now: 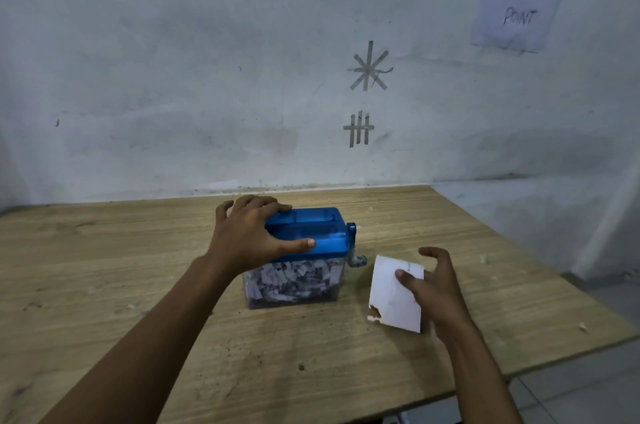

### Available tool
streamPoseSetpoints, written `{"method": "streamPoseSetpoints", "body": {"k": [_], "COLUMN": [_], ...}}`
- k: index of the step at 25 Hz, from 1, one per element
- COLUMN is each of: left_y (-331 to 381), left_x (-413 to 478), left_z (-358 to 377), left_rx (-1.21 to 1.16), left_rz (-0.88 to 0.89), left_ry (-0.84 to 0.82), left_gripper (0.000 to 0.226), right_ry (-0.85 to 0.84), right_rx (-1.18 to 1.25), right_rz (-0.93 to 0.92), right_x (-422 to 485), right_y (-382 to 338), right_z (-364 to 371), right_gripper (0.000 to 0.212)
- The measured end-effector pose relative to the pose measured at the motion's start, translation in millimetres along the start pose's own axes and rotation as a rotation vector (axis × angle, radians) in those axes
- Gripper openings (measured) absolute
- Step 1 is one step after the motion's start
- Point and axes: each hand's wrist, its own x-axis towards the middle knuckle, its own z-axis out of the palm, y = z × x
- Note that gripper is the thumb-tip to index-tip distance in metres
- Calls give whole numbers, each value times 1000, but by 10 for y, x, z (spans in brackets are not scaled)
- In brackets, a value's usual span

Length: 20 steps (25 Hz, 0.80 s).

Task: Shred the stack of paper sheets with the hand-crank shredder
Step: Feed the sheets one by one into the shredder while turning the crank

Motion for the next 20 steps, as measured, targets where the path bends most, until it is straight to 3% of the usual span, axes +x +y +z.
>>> {"method": "streamPoseSetpoints", "body": {"k": [4,7,11,14,20], "left_y": [78,410,795,871,785], "left_x": [24,-3,-33,-6,55], "left_z": [-62,-228,-345,-358,-385], "left_rx": [-44,-486,-877,-1002,-1044], "left_rz": [83,71,28,14,-20], "left_ry": [-50,-98,-253,-289,-171], "left_gripper": [98,61,42,19,20], "right_ry": [-7,-30,-96,-113,-100], "right_rx": [169,257,319,302,299], "right_rz": [-129,-244,-365,-420,-389], "right_x": [-67,-110,-181,-207,-204], "right_y": [-426,-744,-1064,-1203,-1150], "right_z": [-46,-3,115,199,233], "right_gripper": [49,49,52,55,29]}}
